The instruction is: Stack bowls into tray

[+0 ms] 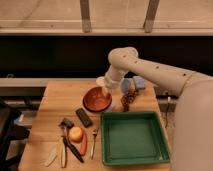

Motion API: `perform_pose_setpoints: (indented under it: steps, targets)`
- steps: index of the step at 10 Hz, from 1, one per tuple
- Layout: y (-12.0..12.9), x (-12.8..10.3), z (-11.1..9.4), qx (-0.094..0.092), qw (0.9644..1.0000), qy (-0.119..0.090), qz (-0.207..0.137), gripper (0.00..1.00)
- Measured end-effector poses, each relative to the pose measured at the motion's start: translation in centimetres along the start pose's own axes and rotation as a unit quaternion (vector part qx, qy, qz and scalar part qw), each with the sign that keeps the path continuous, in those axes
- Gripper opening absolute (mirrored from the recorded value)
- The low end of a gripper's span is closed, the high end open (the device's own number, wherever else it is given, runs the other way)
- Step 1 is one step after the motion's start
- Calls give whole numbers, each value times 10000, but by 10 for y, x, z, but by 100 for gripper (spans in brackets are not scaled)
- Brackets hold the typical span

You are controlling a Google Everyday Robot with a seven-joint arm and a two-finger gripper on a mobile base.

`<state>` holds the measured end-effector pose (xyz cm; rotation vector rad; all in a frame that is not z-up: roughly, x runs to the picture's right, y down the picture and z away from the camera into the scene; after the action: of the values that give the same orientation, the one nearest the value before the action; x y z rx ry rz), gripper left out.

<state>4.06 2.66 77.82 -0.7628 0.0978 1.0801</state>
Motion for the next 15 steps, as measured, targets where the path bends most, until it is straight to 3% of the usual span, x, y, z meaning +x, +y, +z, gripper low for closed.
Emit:
perform_pose_setpoints:
  steps: [2, 8, 10, 13, 15]
  targets:
    - [-23, 33, -15, 74, 9989, -21, 460, 0]
    - [-22, 31, -14, 32, 9988, -29, 478, 0]
    - [-33, 38, -9, 8, 9970, -38, 767, 0]
    - [-67, 76, -4, 16, 9899, -27, 1418, 0]
    - [-90, 107, 6, 4, 9826, 67, 1856, 0]
